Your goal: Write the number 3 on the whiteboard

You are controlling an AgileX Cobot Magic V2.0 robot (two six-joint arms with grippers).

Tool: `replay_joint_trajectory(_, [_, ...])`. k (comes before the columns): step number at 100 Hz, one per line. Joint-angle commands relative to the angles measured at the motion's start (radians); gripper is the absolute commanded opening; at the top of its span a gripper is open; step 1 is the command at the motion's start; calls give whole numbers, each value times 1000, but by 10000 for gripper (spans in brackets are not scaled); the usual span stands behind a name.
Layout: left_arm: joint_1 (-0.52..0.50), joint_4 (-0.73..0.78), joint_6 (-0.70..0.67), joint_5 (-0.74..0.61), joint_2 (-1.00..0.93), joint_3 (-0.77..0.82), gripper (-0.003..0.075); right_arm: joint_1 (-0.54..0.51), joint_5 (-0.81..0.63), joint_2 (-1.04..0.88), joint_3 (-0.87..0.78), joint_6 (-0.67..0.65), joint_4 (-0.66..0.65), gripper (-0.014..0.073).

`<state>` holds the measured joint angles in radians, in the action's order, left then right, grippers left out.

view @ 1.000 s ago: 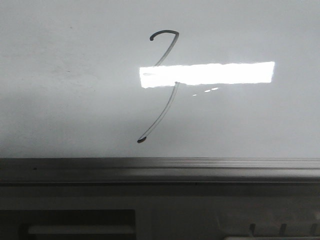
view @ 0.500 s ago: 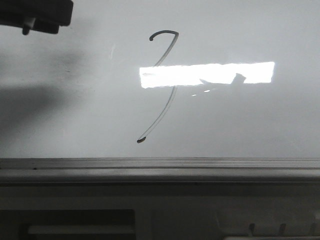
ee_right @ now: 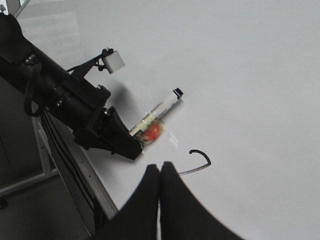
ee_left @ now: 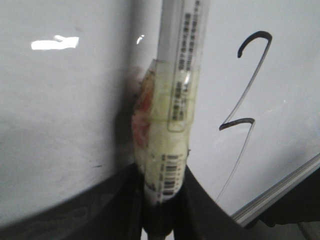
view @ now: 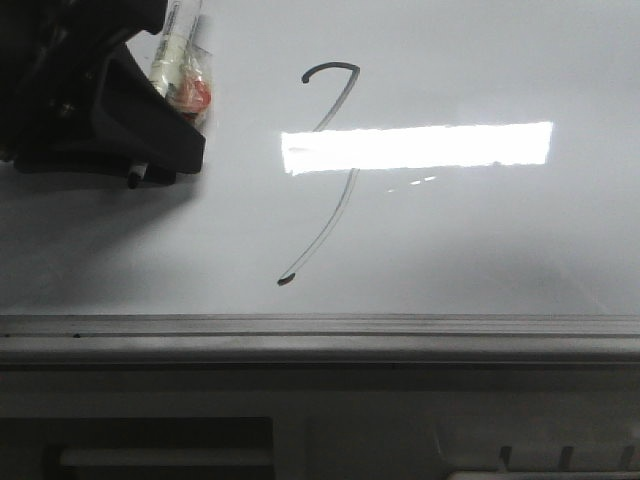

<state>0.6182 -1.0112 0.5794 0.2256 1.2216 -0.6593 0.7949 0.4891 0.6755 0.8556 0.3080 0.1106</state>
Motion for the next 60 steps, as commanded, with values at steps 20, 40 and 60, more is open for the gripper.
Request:
replay_joint_trajectory(20, [-6, -1, -9, -208, 87, -16, -20, -8, -93, -3, 26, -13, 22, -61])
replay_joint_trajectory(40, [-6, -1, -9, -305, 103, -16, -20, -8, -91, -3, 17, -13, 36, -61])
replay_joint_trajectory(60, [-6, 1, -9, -368, 124, -16, -20, -8, -105, -3, -14, -13, 36, -61])
